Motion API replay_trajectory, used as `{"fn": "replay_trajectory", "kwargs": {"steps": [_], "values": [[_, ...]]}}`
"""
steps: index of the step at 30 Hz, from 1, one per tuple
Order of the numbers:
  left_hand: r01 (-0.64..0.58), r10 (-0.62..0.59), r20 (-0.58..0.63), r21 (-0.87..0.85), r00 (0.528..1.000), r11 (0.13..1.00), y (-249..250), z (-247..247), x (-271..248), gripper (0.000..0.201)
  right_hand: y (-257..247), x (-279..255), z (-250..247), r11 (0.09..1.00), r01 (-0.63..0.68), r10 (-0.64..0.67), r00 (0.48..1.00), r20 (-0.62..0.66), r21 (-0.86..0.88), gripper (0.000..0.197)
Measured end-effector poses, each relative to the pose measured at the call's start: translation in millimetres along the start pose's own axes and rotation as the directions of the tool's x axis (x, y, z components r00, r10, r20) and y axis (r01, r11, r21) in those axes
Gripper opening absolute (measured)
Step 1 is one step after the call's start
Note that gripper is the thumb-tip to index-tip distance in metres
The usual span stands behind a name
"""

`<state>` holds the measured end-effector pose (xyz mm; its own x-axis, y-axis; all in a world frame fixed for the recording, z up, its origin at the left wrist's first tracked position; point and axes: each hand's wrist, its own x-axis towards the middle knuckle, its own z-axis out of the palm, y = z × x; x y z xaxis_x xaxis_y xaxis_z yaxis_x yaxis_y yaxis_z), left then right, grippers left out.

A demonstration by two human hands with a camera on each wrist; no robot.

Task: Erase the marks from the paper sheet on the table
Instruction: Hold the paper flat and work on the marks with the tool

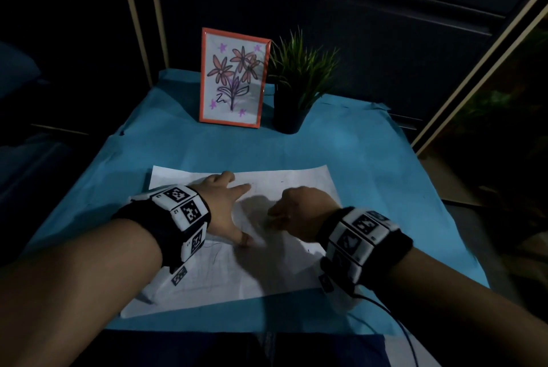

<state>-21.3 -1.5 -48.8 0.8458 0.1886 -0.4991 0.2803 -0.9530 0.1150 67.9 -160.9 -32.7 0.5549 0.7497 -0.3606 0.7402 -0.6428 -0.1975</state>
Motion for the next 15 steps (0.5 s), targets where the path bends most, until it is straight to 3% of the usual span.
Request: {"fn": "replay_trajectory", "kwargs": {"steps": [3,7,13,15], "values": [[0.003,-0.003,0.006,0.011,1.0,1.0,-1.2,1.5,0.9,0.113,7.1,-6.5,3.3,0.999,0.028,-0.028,1.0,0.012,0.02,0.028],[-0.004,0.004,0.006,0.007,1.0,1.0,-1.3,2.7,-0.1,0.109,7.0,3.4,-1.9,0.997,-0.032,0.037,0.995,-0.089,0.065,0.032],[0.0,0.001,-0.023,0.037,1.0,0.999,-2.5,3.1,2.0,0.094,7.0,6.6,-3.3,0.996,-0.042,0.049,0.995,-0.09,0.082,0.034],[-0.007,0.007,0.001,0.032,1.0,0.999,-3.3,0.9,0.3,0.098,6.5,4.6,-1.7,0.995,-0.014,0.022,0.996,-0.087,0.095,0.033]]}}
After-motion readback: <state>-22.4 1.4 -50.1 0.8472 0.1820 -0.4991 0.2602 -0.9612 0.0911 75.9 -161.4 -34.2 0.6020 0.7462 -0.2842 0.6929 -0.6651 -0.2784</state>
